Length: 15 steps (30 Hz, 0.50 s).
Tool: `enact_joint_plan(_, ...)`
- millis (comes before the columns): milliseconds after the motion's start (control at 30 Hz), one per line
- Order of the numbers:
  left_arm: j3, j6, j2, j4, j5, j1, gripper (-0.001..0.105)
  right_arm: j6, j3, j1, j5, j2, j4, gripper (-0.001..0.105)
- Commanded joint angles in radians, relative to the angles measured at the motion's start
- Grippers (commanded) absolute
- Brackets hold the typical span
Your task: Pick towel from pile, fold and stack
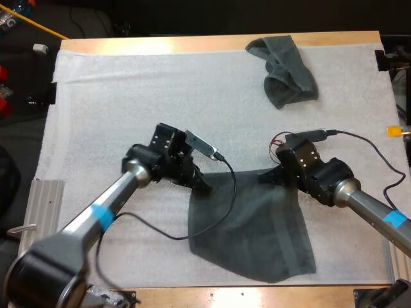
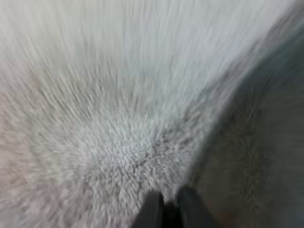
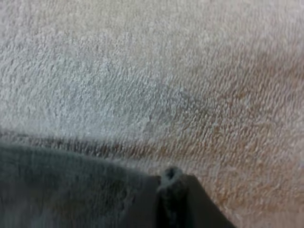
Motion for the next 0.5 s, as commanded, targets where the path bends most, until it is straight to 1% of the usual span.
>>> enact_joint_plan(0, -0.002, -0.008, -0.057, 0.021, 0.007, -0.006, 0.000, -0.026, -0.002, -0.001, 0.010, -0.031, 0.003, 0.000)
enact_joint_plan(133, -0.002, -0.007, -0.216, 0.049, 0.007, -0.006, 0.000, -0.027, -0.015, -0.001, 0.040, -0.131, 0.003, 0.000)
enact_joint_plan(300, -0.005, -0.007, -0.381, 0.082, 0.007, -0.006, 0.000, -0.028, -0.055, -0.001, 0.043, -0.261, 0.035, 0.000)
enact_joint_plan(467, -0.061, -0.007, -0.504, 0.158, 0.007, -0.006, 0.000, -0.028, -0.105, 0.006, 0.030, -0.365, 0.123, 0.000)
